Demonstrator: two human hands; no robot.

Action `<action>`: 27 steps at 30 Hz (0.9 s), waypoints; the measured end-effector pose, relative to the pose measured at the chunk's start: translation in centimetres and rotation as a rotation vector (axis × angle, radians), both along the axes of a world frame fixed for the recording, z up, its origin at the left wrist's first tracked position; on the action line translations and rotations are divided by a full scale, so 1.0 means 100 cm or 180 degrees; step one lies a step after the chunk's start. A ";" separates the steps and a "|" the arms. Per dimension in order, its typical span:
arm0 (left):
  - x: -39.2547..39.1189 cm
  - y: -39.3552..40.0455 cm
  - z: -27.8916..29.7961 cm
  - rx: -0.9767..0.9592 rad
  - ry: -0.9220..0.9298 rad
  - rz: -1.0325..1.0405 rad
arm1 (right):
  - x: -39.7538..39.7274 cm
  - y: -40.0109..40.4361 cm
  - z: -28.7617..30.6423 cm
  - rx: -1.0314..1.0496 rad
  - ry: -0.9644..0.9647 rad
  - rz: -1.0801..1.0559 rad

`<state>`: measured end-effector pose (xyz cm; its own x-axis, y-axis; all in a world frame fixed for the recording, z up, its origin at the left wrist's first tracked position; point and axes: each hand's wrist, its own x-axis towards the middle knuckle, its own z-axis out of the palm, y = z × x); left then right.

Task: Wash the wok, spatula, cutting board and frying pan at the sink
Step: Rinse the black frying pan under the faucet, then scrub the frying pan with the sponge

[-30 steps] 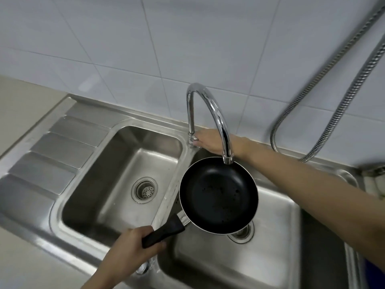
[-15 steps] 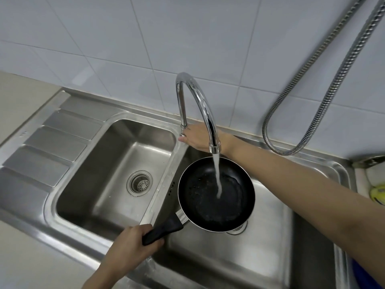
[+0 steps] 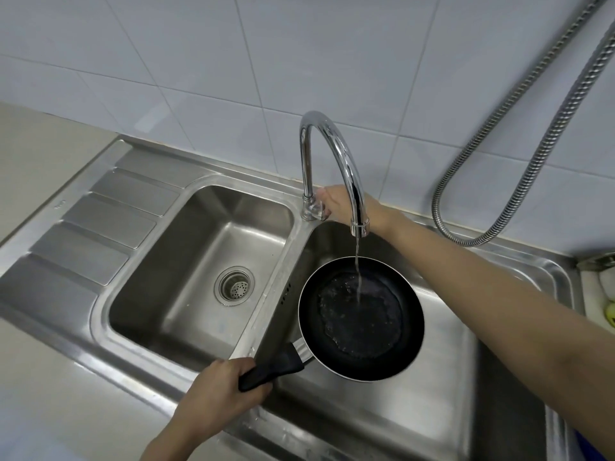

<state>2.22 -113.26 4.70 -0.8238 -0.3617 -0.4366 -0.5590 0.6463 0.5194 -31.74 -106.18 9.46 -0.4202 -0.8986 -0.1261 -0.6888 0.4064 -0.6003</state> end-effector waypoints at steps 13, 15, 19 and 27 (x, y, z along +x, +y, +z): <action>-0.011 0.036 -0.002 -0.0179 0.0084 -0.0071 | 0.068 0.175 -0.004 -0.0928 0.0637 -0.1518; -0.011 0.048 -0.007 -0.0114 0.0112 -0.0151 | 0.102 0.242 -0.022 -0.0661 0.0732 -0.1935; -0.008 0.069 -0.022 -0.0041 0.0031 -0.0299 | 0.181 0.351 -0.062 0.0249 0.1134 -0.2971; -0.010 0.110 -0.033 0.0187 0.0016 -0.0566 | 0.269 0.425 -0.087 0.1878 0.0774 -0.3945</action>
